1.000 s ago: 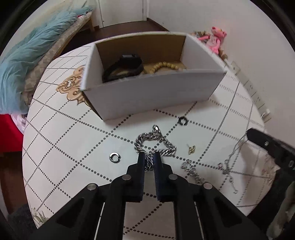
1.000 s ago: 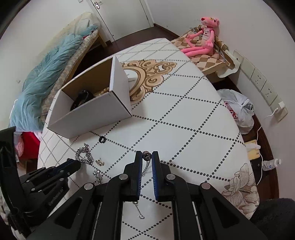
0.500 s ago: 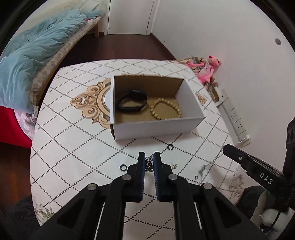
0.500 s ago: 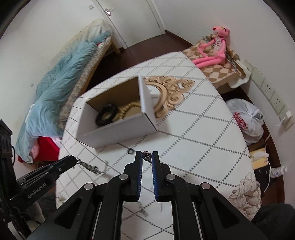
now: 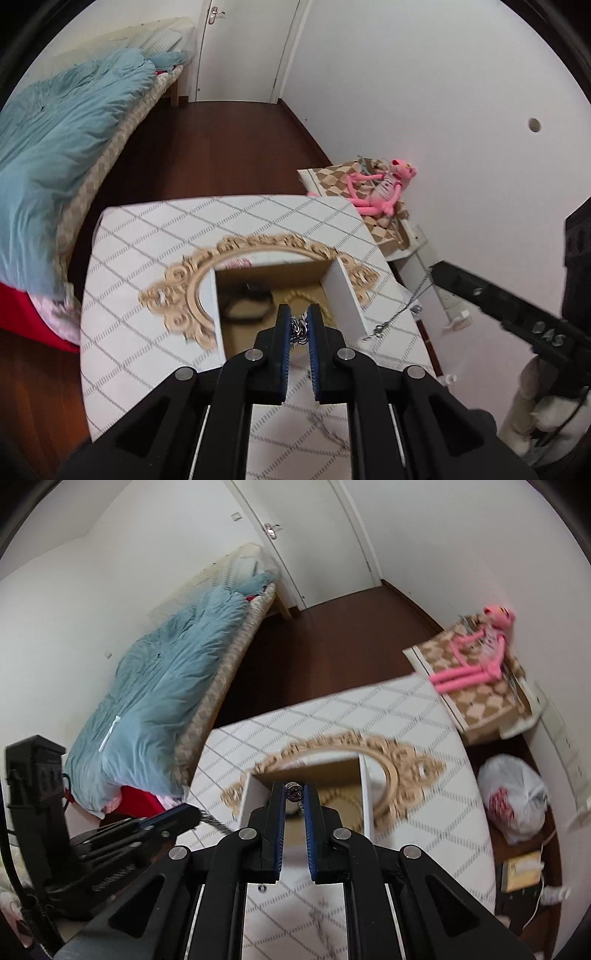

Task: Organize jewelry
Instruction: 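Lower both held items into the white box and open both tools, then lift both tools away from the box, then grasp a silver chain with the right tool while the left tool grasps a small silver earring, then lower both held items into the white box and open both tools, then lift both tools away from the box, then grasp a small silver ring with the right tool while the left tool grasps the black ring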

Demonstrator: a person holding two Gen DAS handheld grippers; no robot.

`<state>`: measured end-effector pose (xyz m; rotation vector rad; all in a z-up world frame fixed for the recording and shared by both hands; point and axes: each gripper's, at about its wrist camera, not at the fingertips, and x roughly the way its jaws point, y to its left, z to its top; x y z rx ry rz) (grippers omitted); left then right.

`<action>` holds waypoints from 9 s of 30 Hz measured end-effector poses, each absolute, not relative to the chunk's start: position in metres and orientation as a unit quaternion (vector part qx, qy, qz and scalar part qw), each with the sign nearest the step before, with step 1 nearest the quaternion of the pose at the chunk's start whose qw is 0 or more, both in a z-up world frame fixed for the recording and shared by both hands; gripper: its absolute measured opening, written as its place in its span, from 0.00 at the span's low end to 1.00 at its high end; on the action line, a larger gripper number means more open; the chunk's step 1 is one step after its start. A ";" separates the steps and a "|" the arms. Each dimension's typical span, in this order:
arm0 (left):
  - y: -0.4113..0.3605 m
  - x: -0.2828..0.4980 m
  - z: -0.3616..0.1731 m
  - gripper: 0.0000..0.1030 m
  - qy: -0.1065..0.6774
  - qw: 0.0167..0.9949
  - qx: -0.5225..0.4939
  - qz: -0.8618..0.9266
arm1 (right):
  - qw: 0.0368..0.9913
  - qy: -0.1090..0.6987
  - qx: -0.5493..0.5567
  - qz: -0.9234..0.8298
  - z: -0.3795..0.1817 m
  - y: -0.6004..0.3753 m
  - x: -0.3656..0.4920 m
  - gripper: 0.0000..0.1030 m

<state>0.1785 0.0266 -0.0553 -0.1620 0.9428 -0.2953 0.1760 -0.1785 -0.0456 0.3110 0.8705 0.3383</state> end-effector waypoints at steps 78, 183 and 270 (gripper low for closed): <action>0.045 0.097 -0.048 0.98 0.453 0.891 -0.011 0.042 | 0.881 0.470 -0.021 0.047 -0.049 -0.144 0.113 0.95; 0.034 0.275 -0.156 0.10 0.585 0.802 -0.089 -0.083 | 0.796 0.580 0.099 0.142 -0.157 -0.146 0.280 0.07; 0.072 0.124 -0.227 0.98 0.584 0.806 -0.018 0.088 | 0.844 0.525 0.016 0.111 -0.245 -0.115 0.158 0.43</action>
